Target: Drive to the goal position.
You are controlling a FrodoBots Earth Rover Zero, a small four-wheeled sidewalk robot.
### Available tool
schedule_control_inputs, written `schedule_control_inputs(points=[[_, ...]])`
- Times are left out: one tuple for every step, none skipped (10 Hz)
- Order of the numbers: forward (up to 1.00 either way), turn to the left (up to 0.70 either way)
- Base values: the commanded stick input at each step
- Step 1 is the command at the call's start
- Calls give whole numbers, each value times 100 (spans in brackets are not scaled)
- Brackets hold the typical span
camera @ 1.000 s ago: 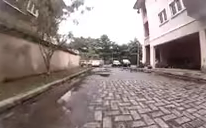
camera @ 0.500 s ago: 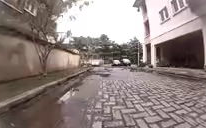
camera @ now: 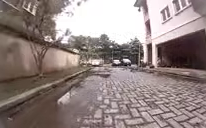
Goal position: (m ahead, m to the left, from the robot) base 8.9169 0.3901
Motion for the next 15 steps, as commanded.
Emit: schedule_control_inputs(points=[[50,0],[50,0],[50,0],[50,0],[50,0],[50,0],[50,0],[50,0],[50,0],[50,0],[50,0],[50,0],[50,0],[50,0],[50,0]])
